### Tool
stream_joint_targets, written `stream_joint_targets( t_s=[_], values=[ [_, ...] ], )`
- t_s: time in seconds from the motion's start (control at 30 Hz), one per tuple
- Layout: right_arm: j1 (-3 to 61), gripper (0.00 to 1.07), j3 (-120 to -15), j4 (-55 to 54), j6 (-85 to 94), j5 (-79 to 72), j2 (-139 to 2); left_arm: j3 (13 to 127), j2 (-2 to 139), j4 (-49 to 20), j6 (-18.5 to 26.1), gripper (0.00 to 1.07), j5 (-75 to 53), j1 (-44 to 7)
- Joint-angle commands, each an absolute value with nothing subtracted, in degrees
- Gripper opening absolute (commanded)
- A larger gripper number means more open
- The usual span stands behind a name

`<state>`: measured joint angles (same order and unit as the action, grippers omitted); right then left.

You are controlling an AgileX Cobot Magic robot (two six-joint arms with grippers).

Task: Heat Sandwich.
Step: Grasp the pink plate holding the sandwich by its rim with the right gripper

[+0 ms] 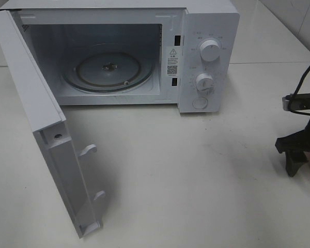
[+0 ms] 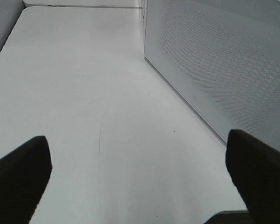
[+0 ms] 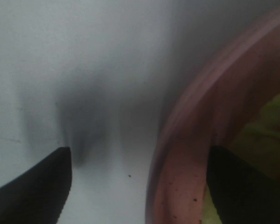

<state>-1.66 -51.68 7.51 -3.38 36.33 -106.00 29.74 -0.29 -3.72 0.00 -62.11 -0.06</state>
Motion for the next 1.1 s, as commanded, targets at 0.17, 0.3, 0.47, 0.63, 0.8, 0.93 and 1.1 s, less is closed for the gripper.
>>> stream_joint_targets(
  t_s=[0.17,0.3,0.47,0.63,0.8,0.93,1.1],
  values=[
    [-2.06,0.73,-51.8,7.79,-4.01,37.18,-106.05,29.62,-1.26,-3.9,0.4,0.96,-61.31,-0.11],
    [-2.06,0.61,-51.8,8.37,-5.44,37.01,-106.11,29.62,-1.26,-3.9,0.4,0.96,-61.31,-0.11],
    [-2.06,0.16,-51.8,13.01,-14.73,37.76,-106.11,29.62,-1.26,-3.9,0.4,0.96,-61.31,-0.11],
    [-2.01,0.0,-51.8,13.69,-15.07,38.85,-106.11,29.62,-1.26,-3.9,0.4,0.96,-61.31,-0.11],
    [-1.83,0.0,-51.8,13.64,-15.07,39.25,-106.11,29.62,-1.26,-3.9,0.4,0.96,-61.31,-0.11],
    [-1.83,0.0,-51.8,13.64,-15.07,40.22,-106.11,29.62,-1.26,-3.9,0.4,0.96,-61.31,-0.11],
    [-0.8,0.0,-51.8,14.09,-15.07,41.08,-105.25,29.62,-1.26,-3.9,0.4,0.96,-61.31,-0.11]
  ],
)
